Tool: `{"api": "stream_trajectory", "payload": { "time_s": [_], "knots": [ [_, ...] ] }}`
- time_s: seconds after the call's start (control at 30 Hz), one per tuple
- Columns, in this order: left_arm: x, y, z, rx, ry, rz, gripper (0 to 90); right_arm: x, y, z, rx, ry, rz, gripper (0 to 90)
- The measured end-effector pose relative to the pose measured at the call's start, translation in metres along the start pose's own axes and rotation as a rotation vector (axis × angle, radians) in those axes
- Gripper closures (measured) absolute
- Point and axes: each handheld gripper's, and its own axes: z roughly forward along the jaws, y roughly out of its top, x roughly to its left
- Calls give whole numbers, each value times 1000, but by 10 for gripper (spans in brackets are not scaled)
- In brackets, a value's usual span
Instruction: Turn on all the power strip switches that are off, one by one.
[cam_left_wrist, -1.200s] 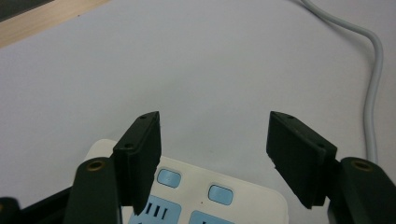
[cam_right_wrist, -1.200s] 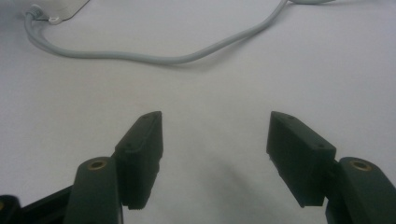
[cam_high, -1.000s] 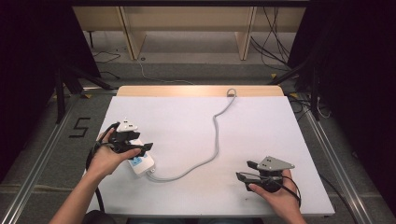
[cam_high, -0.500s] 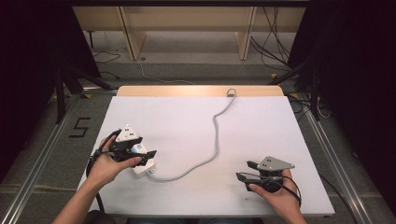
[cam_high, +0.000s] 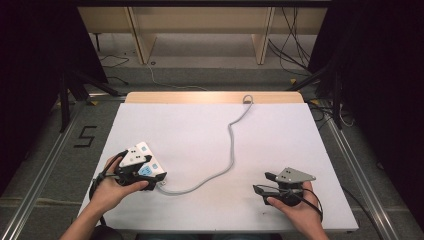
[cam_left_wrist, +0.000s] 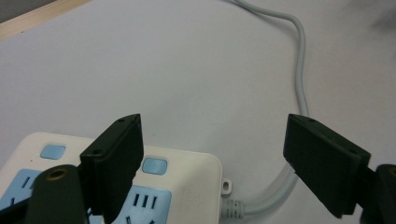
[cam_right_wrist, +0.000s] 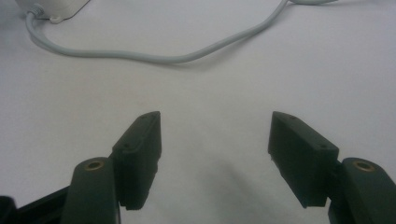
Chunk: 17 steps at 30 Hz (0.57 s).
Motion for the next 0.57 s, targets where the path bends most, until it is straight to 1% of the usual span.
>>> {"api": "stream_trajectory", "payload": {
  "time_s": [0.33, 0.57],
  "knots": [
    [-8, -12, -5, -27, 4, 9, 177, 0, 0, 0, -1, 1, 1, 357],
    [-11, -13, -4, -29, 9, 24, 168, -1, 0, -1, -7, 2, 1, 354]
  ]
}}
